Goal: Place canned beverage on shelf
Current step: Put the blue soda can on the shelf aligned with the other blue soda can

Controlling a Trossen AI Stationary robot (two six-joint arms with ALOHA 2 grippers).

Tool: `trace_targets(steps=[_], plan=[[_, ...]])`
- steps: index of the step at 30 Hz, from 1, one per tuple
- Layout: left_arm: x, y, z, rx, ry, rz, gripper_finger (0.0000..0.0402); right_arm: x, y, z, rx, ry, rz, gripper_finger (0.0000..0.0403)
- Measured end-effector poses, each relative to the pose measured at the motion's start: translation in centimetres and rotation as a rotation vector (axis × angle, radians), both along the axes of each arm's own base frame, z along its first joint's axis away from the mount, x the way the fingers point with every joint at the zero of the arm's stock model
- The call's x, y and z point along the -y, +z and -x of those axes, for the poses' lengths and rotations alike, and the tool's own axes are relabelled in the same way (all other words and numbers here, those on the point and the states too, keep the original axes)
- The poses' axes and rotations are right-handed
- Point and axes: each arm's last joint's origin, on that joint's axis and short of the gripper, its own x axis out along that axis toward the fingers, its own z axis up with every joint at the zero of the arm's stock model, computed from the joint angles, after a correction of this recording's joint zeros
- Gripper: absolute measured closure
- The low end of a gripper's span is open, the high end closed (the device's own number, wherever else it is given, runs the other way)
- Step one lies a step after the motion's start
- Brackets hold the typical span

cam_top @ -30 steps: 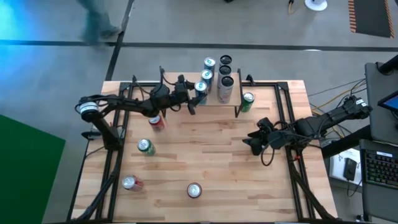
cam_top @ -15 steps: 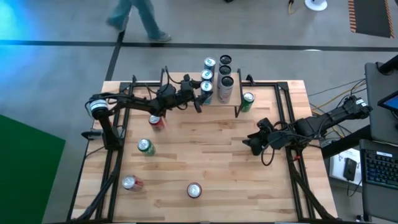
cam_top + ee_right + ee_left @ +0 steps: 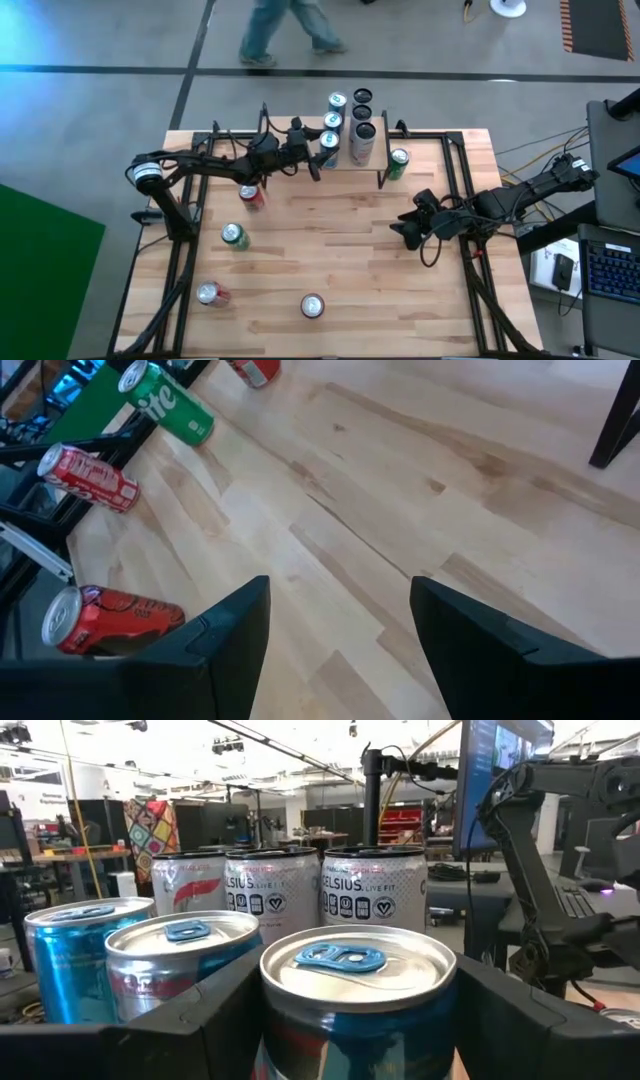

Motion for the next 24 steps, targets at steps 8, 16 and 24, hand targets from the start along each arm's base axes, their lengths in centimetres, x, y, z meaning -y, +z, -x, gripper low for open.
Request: trace_targets(steps=[8,16,24], plan=[[0.0,1.2,0.6,0.028,0.071,-0.016,0.0147,0.0,0.0,0.0,0.0,-0.002,-0.001,0.0173],[0.0,1.9,0.9,0.041,0.087,-0.024,0.0117,0.0,0.0,0.0,0.0,-0.002,-0.002,0.0173],[0.9,5.6,3.0,0.086,0.087,-0.044,0.0054,0.0,0.0,0.0,0.0,-0.005,-0.003,0.0173]])
